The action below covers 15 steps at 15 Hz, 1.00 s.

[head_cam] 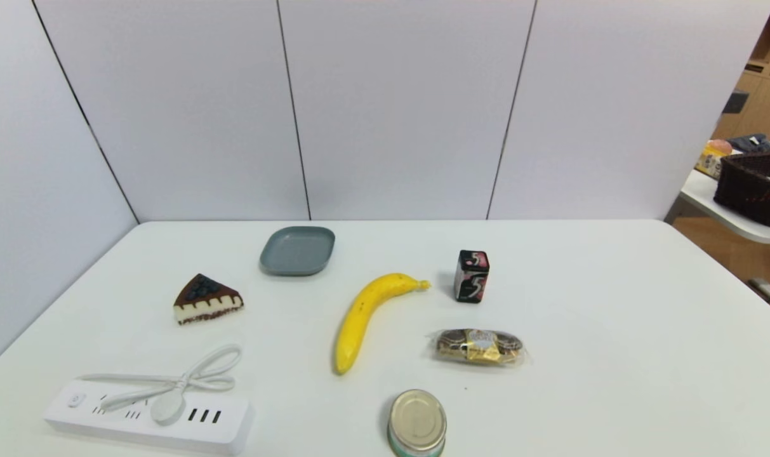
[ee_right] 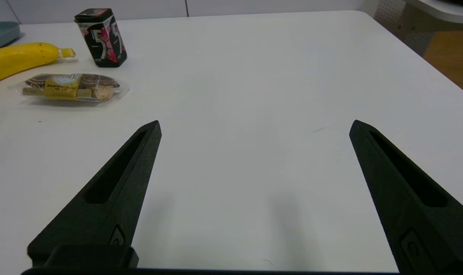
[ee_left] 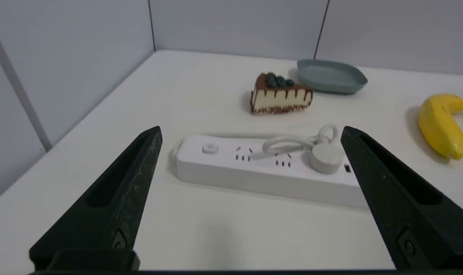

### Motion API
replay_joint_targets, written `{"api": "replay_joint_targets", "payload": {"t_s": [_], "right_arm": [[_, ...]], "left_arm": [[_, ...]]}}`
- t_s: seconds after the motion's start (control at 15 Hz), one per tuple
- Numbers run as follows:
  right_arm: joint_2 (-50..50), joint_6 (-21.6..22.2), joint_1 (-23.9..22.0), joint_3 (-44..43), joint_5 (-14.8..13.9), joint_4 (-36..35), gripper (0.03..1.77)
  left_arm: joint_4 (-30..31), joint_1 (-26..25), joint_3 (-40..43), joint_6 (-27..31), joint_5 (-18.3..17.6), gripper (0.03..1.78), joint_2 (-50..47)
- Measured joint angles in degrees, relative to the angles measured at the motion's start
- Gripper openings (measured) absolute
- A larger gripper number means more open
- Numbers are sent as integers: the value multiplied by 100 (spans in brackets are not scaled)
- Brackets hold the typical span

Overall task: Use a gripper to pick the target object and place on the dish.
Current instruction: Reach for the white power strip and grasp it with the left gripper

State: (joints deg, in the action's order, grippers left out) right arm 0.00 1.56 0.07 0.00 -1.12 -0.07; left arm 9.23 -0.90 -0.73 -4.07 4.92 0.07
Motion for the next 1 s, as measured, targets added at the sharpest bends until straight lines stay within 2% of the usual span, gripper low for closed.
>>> {"api": "replay_joint_targets", "payload": {"t_s": [0.13, 0.33, 0.6, 0.8, 1.0], "right_arm": [[0, 1, 0, 0, -2, 0, 171], [0, 1, 0, 0, -2, 2, 171], [0, 1, 0, 0, 0, -2, 171], [0, 1, 0, 0, 0, 0, 171], [0, 1, 0, 0, 0, 0, 171]], "left_arm": [[66, 0, -328, 91, 210, 169, 2], [-343, -2, -1147, 297, 279, 169, 122], [-505, -20, -2533, 657, 216, 169, 1123], [-533, -22, -3840, 1072, -146, 169, 2367], [-675, -20, -5033, 1551, -861, 169, 3705]]}}
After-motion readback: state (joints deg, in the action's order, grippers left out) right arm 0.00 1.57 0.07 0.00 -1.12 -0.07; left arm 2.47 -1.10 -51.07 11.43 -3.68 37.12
